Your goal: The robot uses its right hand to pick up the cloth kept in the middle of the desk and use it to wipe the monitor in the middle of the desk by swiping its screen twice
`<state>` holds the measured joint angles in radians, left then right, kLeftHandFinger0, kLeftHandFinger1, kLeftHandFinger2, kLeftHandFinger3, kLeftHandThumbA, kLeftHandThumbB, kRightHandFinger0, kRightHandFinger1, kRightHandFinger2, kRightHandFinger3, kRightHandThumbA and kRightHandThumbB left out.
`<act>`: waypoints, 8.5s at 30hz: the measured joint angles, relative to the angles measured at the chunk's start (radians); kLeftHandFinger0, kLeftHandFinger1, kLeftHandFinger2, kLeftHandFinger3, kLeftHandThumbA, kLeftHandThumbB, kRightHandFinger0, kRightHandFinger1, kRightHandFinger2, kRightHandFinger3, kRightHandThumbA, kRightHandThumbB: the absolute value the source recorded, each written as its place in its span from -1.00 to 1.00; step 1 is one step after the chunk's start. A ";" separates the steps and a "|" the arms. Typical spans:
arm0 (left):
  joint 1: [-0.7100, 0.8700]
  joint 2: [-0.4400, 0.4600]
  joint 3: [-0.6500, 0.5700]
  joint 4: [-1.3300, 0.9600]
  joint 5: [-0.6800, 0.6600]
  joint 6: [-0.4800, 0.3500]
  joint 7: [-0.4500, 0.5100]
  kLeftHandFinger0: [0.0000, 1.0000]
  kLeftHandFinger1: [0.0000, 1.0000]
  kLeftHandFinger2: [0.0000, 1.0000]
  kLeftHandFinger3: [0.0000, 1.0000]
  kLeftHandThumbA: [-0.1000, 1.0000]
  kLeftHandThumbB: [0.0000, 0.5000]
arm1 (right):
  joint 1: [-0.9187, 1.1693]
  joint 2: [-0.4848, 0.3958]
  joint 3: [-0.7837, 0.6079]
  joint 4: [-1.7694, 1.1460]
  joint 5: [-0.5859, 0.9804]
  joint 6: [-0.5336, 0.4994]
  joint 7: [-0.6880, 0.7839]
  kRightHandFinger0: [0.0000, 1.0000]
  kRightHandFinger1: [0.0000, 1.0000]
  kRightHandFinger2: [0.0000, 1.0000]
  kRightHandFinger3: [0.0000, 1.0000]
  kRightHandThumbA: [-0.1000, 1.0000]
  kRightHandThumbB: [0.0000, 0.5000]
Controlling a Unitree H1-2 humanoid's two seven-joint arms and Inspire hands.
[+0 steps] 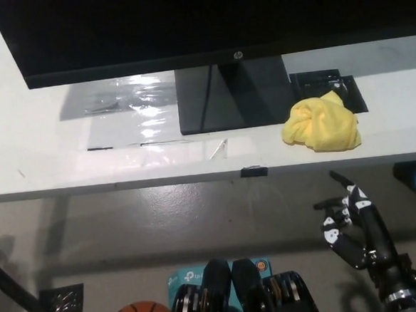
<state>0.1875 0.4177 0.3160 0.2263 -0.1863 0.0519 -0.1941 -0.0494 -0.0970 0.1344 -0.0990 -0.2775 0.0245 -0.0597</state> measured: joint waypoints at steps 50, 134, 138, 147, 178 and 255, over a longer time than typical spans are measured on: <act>0.009 -0.001 0.019 -0.019 -0.005 0.003 -0.008 -0.15 -0.04 0.22 0.53 -1.00 -0.48 | -0.496 -0.257 0.112 0.354 -0.292 0.104 0.199 1.00 1.00 1.00 1.00 -0.37 0.07; 0.106 -0.022 0.026 -0.028 -0.018 -0.012 -0.042 -0.02 0.06 0.30 0.58 -0.84 -0.50 | -0.695 0.171 -0.743 0.426 0.195 0.034 -0.444 -1.00 -1.00 -0.65 -0.97 -1.00 -0.63; 0.109 -0.021 0.031 -0.028 -0.020 -0.018 -0.042 -0.06 0.04 0.29 0.60 -0.83 -0.45 | -0.750 0.173 -0.784 0.327 0.236 0.021 -0.520 -1.00 -1.00 -0.95 -0.98 -1.00 0.07; 0.123 -0.021 0.037 -0.037 -0.027 -0.019 -0.043 -0.06 0.06 0.30 0.61 -0.87 -0.45 | -0.825 0.170 -0.787 0.156 0.239 0.023 -0.661 -1.00 -1.00 -0.99 -0.50 -1.00 -0.39; 0.127 -0.005 0.039 -0.077 -0.033 0.002 -0.044 0.00 0.09 0.30 0.57 -0.88 -0.27 | -1.103 -0.042 0.064 1.423 -0.138 -0.049 -0.957 -1.00 -0.89 -0.29 -0.72 -1.00 -0.29; 0.162 -0.004 0.023 -0.044 -0.032 -0.026 -0.059 -0.02 0.07 0.27 0.56 -0.94 -0.26 | -1.252 -0.068 0.372 1.463 -0.276 -0.091 -0.959 -1.00 -1.00 -0.57 -0.53 -1.00 0.02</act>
<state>0.3491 0.4133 0.3388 0.1821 -0.2185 0.0260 -0.2534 -1.3018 -0.1653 0.5060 1.3637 -0.5538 -0.0662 -1.0186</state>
